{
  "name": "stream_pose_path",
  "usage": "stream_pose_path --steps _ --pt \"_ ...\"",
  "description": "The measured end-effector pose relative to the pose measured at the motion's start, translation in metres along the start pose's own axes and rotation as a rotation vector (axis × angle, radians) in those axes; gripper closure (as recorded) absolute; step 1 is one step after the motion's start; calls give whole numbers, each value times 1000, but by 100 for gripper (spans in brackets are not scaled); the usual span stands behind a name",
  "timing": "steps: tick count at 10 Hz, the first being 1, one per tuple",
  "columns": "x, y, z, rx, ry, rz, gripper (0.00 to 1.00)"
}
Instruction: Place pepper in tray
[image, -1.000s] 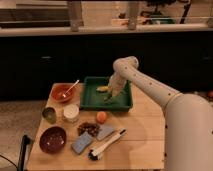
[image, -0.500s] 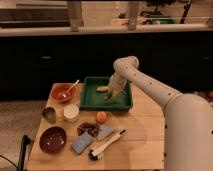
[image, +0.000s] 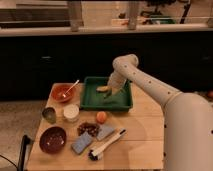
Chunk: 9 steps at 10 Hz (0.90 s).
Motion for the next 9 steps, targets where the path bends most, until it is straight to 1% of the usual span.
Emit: stream_pose_path --steps 3,6,9 --pt "4 -6 -3 0 16 11 20" --pt "16 -9 -9 -2 40 33 20" --pt "27 -10 -17 8 52 48 20"
